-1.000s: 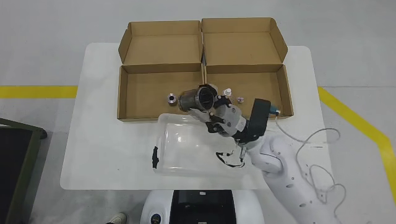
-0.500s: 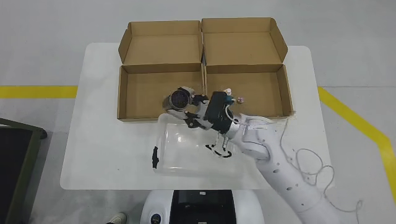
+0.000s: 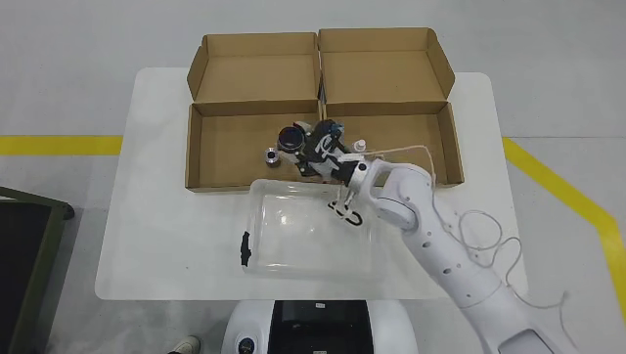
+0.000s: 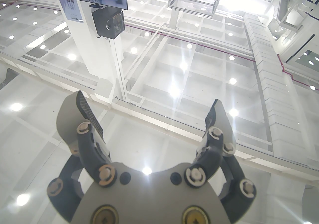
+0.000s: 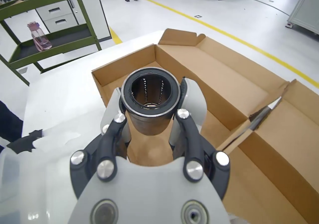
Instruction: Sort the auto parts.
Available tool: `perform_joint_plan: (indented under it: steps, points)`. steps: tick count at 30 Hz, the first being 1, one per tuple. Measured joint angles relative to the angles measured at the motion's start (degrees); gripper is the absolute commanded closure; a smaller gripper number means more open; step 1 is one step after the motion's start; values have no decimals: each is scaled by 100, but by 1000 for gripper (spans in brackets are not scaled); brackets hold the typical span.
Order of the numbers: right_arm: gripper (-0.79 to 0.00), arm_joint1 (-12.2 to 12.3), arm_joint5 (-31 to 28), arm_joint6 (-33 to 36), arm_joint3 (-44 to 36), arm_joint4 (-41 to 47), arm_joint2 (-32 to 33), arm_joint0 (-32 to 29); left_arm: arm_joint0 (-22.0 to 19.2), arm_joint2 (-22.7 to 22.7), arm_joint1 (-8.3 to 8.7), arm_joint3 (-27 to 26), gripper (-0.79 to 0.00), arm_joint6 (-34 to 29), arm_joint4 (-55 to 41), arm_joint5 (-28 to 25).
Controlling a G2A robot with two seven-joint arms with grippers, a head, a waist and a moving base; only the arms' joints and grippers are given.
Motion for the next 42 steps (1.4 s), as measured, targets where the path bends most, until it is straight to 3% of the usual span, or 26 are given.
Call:
perform_joint_plan:
  steps: [11,26,34,38,42]
  points:
    - [0,-148,517,908,508,105,-225,443,0,0,0,0,-785,0,0,0]
    - [0,-370,743,1327,1102,139,-645,788,0,0,0,0,-785,0,0,0]
    - [-197,-445,745,1568,1215,179,-734,869,0,0,0,0,-785,0,0,0]
    - [-342,-481,742,1664,1260,210,-768,907,0,0,0,0,-785,0,0,0]
    - [-385,-515,736,1794,1310,255,-798,943,0,0,0,0,-785,0,0,0]
